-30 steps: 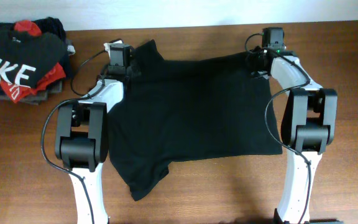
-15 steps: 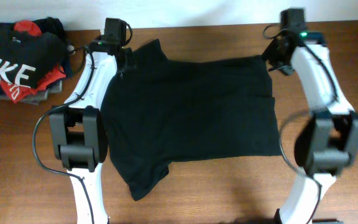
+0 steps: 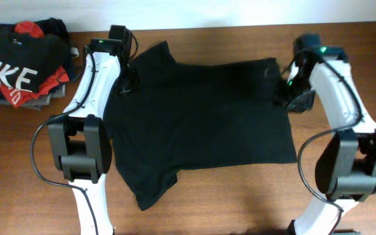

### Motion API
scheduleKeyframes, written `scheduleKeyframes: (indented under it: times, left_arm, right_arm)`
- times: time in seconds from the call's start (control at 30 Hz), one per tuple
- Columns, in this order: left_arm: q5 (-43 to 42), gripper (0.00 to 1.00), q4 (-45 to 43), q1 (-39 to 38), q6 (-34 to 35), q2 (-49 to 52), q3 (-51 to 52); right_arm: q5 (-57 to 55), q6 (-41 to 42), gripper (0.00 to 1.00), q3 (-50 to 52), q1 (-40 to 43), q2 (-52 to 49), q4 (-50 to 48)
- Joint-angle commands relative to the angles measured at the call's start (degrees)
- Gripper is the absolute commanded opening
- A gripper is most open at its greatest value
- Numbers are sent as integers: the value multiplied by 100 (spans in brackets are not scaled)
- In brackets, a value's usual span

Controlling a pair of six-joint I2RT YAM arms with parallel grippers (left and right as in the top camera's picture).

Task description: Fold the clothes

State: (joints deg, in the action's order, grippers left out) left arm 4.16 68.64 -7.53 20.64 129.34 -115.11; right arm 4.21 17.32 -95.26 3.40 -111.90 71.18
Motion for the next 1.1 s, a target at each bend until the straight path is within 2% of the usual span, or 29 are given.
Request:
scheduleKeyframes:
  times: [0.0, 0.03, 0.27, 0.47, 0.73, 1.0, 1.07]
  left_arm:
    - [-249, 41, 26, -4, 7, 278, 234]
    - [-249, 39, 11, -4, 7, 306, 247]
    - [-251, 31, -278, -15, 9, 608, 258]
    - [-251, 17, -476, -13, 9, 767, 258]
    - [-249, 16, -520, -13, 11, 1141, 258]
    - [-245, 16, -345, 146, 9, 1244, 256]
    - [-245, 13, -168, 214, 9, 1244, 256]
  right_arm:
    - [138, -37, 8, 756, 28, -28, -181]
    - [208, -35, 4, 898, 28, -28, -247]
    - [289, 162, 4, 1683, 28, -31, -721]
    - [291, 481, 4, 2315, 44, -35, -1261]
    - [273, 872, 4, 2813, 44, -35, -1377]
    - [271, 1176, 4, 3106, 44, -33, -1091]
    - [271, 1198, 4, 3147, 44, -33, -1001]
